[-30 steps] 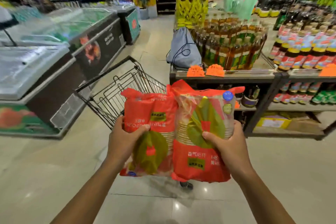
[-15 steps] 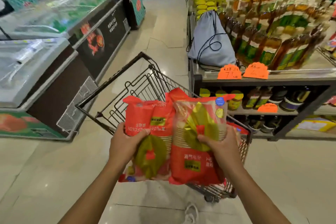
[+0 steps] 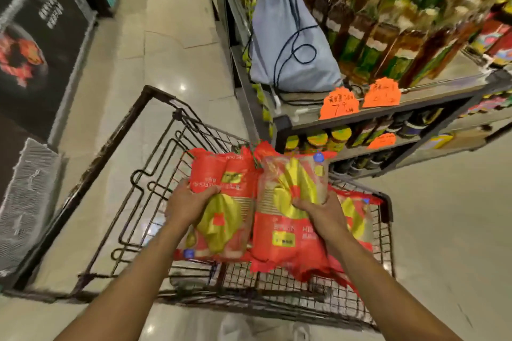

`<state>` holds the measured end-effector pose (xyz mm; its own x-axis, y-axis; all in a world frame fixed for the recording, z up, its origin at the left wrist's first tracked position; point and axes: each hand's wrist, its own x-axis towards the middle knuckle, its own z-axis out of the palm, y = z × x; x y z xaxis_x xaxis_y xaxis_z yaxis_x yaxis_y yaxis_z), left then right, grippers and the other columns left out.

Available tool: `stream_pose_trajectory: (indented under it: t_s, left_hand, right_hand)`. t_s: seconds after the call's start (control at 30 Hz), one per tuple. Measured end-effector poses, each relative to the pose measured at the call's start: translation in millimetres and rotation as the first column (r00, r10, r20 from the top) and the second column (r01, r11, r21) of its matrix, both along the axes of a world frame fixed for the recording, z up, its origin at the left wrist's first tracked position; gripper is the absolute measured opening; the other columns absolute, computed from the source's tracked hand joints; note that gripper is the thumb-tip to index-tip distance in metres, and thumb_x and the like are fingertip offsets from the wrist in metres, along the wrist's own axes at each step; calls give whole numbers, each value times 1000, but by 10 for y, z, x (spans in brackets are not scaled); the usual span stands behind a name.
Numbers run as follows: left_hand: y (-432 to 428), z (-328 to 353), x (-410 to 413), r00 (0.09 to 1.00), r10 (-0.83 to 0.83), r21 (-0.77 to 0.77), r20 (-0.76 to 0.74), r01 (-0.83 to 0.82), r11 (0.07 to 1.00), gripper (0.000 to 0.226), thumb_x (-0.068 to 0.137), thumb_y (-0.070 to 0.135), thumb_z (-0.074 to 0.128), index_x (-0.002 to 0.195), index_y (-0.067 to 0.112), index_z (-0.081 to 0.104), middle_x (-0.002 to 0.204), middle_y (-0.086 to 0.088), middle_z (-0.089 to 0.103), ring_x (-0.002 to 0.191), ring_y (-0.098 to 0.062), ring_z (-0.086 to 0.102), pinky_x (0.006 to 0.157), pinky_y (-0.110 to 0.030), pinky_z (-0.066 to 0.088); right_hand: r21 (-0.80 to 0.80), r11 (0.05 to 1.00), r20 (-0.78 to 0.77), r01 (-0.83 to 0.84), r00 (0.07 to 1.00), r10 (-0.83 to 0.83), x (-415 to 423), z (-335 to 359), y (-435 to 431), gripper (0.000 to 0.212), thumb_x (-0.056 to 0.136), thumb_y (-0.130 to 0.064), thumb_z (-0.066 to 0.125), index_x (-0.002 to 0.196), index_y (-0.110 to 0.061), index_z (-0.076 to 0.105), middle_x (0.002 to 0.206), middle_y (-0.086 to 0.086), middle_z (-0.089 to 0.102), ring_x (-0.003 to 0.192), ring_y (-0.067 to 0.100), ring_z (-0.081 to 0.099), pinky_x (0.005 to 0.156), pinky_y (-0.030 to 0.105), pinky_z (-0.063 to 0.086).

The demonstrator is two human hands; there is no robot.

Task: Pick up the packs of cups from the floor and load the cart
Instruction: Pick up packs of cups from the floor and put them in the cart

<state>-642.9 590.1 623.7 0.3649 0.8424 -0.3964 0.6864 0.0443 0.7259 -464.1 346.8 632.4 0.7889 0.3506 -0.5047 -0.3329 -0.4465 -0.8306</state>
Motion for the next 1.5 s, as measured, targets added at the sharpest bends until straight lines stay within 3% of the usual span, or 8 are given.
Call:
stream_pose_trajectory:
  t_s: [0.33, 0.5, 0.63, 0.73, 0.9, 1.03, 1.17, 1.5]
  left_hand:
    - [702, -1259, 532, 949, -262, -211, -174, 224, 952, 71, 67, 60, 85, 118, 12, 71, 114, -18, 74, 108, -35, 69, 82, -35, 48]
    - [706, -1488, 624, 953, -278, -275, -117, 238, 931, 58, 66, 58, 70, 106, 16, 67, 105, -15, 75, 79, -25, 68, 72, -33, 51]
    - [649, -1532, 645, 931, -326, -166, -166, 300, 939, 51, 96, 33, 66, 133, 1, 52, 121, -24, 67, 107, -41, 66, 82, -38, 47]
    - [621, -1379, 526, 905, -405, -123, -127, 391, 912, 36, 96, 28, 63, 127, 11, 58, 114, -12, 68, 104, -36, 68, 88, -41, 54]
    - [463, -814, 462, 829, -535, 32, -164, 547, 837, 36, 92, 26, 67, 124, 10, 58, 115, -14, 66, 109, -36, 63, 93, -47, 52]
    - [-39, -73, 595, 675, -705, 314, -218, 732, 604, 54, 93, 38, 61, 137, 7, 54, 131, -19, 63, 121, -39, 59, 103, -49, 46]
    - [-945, 683, 869, 466, -791, 535, -396, 818, 214, 67, 96, 54, 52, 149, 14, 47, 157, -12, 46, 142, -33, 44, 117, -49, 37]
    - [-4478, 1996, 956, 125, -860, 740, -495, 579, -342, 74, 91, 55, 49, 148, 8, 49, 151, -21, 49, 137, -41, 47, 111, -57, 39]
  right_hand:
    - [-242, 963, -47, 121, 990, -136, -4, -723, 418, 60, 54, -42, 92, 104, -18, 68, 102, 10, 76, 94, 32, 73, 87, 53, 59]
    - [-237, 957, 2, 169, 985, -173, 37, -906, 365, 34, 72, -25, 90, 86, -45, 67, 80, -18, 77, 69, -4, 72, 56, 14, 55]
    - [-330, 933, 103, 144, 988, -116, 22, -851, 425, 66, 70, -47, 87, 125, -26, 57, 122, 5, 70, 109, 26, 69, 95, 48, 57]
    - [-398, 908, 169, 134, 983, -71, -67, -695, 458, 96, 71, -62, 78, 151, -23, 40, 141, 6, 60, 128, 31, 58, 104, 53, 49]
    - [-485, 873, 244, 43, 966, 88, -181, -330, 422, 84, 85, -65, 63, 154, -25, 37, 152, 6, 50, 137, 31, 48, 108, 53, 44]
    - [-503, 863, 393, 35, 899, 192, -306, 133, 158, 68, 91, -62, 55, 138, -14, 48, 134, 10, 58, 125, 31, 52, 103, 50, 44]
    - [-606, 788, 565, 103, 754, 335, -506, 649, -494, 79, 95, -68, 27, 154, -17, 39, 156, 10, 44, 146, 30, 37, 118, 50, 30]
    - [-563, 530, 794, 634, 593, 134, -1259, 1678, -3684, 76, 93, -59, 52, 155, -18, 40, 160, 17, 41, 149, 37, 35, 120, 60, 27]
